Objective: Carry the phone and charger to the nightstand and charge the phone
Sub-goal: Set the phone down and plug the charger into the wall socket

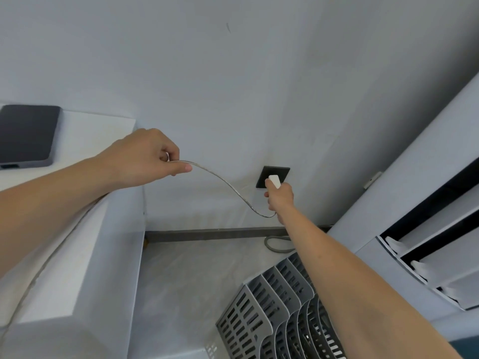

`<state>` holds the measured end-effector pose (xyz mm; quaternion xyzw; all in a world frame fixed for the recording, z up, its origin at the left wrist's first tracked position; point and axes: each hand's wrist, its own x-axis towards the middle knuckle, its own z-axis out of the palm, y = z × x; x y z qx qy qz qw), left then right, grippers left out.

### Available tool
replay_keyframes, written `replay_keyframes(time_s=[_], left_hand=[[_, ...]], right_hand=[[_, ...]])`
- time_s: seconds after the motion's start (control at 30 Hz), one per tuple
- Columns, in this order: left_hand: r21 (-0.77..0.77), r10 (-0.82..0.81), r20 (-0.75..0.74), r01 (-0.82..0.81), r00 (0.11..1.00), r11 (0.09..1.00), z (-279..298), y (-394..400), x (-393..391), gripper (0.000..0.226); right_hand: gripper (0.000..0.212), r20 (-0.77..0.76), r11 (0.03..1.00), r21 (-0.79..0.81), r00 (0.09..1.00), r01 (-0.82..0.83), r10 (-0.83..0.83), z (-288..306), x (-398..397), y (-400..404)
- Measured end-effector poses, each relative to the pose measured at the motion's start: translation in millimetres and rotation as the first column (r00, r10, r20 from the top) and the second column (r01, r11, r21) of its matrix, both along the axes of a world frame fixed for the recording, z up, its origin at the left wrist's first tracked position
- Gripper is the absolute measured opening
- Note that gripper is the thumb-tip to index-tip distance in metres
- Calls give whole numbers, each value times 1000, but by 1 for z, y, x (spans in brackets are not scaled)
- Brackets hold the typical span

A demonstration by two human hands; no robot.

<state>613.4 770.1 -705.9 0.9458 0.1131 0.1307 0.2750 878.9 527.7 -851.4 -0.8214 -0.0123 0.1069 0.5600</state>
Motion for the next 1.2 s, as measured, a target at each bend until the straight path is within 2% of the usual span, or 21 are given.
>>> replay_keyframes(time_s=[0.13,0.3,0.67,0.77,1.07,1.2], left_hand=[[26,4,16,-4,1000,1000,-3,1,1,53],[24,-5,40,4,999,1000,-2,0,0,57],[3,-8,61,7,998,1000,-2,-1,-1,58],[-9,-16,73,16,997,1000,-1,-2,-2,58],[-23,-36,104,38,994,999,1,-3,-2,57],[-2,-55,68,56,996,998,-3,-1,-1,57]], right_hand=[[43,3,1000,-5,1000,-5,5,4,3,0],[34,-66,999,-25,997,-28,26,13,9,1],[31,-88,998,-45,996,-40,36,18,14,4],[22,-111,995,-69,992,-71,63,23,19,1],[29,-91,997,-50,994,-59,55,18,19,4],[42,-72,998,-24,996,-50,48,17,17,3]])
